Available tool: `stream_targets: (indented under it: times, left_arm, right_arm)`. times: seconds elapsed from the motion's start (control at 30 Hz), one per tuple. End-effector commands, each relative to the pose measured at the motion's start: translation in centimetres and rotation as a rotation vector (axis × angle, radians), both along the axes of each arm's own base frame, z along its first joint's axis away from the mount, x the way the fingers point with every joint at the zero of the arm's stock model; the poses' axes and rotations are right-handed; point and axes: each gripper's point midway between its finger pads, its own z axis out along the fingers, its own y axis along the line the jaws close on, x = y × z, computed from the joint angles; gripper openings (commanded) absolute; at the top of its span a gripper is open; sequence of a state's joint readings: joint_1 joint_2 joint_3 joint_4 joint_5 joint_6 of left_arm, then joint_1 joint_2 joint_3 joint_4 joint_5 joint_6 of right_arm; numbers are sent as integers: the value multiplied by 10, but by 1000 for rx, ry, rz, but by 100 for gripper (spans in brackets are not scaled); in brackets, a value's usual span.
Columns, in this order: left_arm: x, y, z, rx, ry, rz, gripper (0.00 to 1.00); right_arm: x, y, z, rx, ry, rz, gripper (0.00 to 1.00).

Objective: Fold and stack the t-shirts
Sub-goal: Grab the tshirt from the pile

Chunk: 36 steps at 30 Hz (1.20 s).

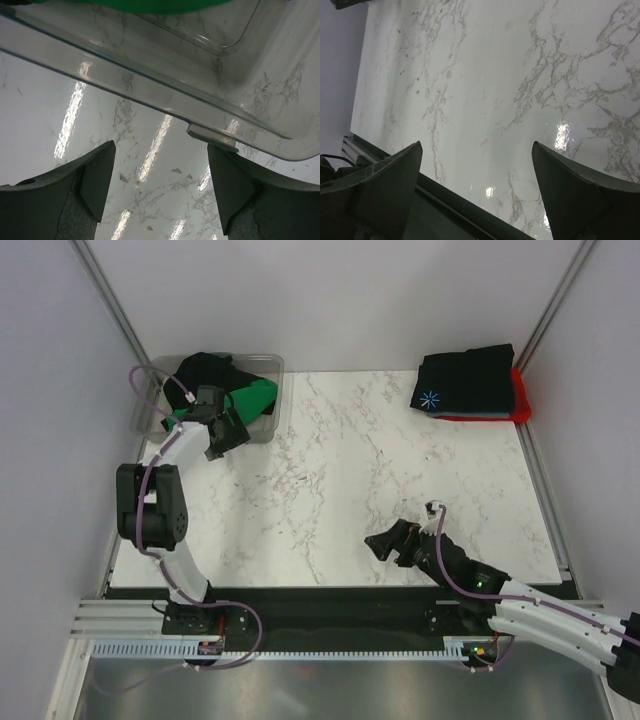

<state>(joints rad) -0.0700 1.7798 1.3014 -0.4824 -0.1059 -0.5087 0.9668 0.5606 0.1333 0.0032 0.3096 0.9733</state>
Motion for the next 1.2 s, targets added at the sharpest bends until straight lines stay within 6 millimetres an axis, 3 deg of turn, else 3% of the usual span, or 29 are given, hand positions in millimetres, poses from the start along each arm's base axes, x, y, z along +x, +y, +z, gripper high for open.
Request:
stream_targets:
  times: [0.0,0.03,0.07,0.17,0.23,0.33,0.5,0.67,0.7,0.73,0.77,0.8,0.83,0.87,0.97,1.07,1.17]
  left_arm:
    - [42,7,18,-2,-81,-43,81]
    - [48,8,6,-2,-58,-53,82]
    - [62,9,17,8,-88,-76,82]
    - [81,22,17,40,-68,-69,83]
    - [84,19,21,5,-55,-84,81]
    - [86,8,56,-41,-125,-131,81]
    - [73,16,114,12,-237,-117,83]
    - [92,32,143,116,-300,-107,83]
    - [96,48,144,122,-301,-78,83]
    - [104,49,129,123,-273,-78,83]
    - [113,53,137,137,-291,-67,83]
    - [119,56,130,145,-278,-59,83]
    - [128,58,108,148,-239,-63,83]
    - [139,66,113,162,-256,-46,83]
    - [160,85,93,140,-233,-25,83]
    - [168,105,72,121,-209,12,83]
    - [170,109,53,113,-181,3,82]
  right_arm:
    - [6,4,22,77,-59,-16,98]
    - [6,4,25,86,-66,-18,98]
    - [6,3,23,85,-66,-20,98]
    - [6,3,24,88,-69,-20,98]
    - [6,3,23,83,-65,-20,98]
    - [6,4,24,88,-67,-17,98]
    - [6,5,24,87,-68,-13,98]
    - [5,6,25,90,-75,-5,98]
    - [6,6,26,94,-77,-7,98]
    - [6,5,25,93,-77,-7,98]
    - [6,5,25,92,-75,-7,98]
    - [6,6,25,93,-75,-6,98]
    - [6,5,24,91,-74,-7,98]
    - [6,6,24,92,-75,-7,98]
    - [6,6,25,97,-78,-4,98]
    - [6,5,24,97,-81,-10,98]
    - [8,5,25,98,-86,-16,98]
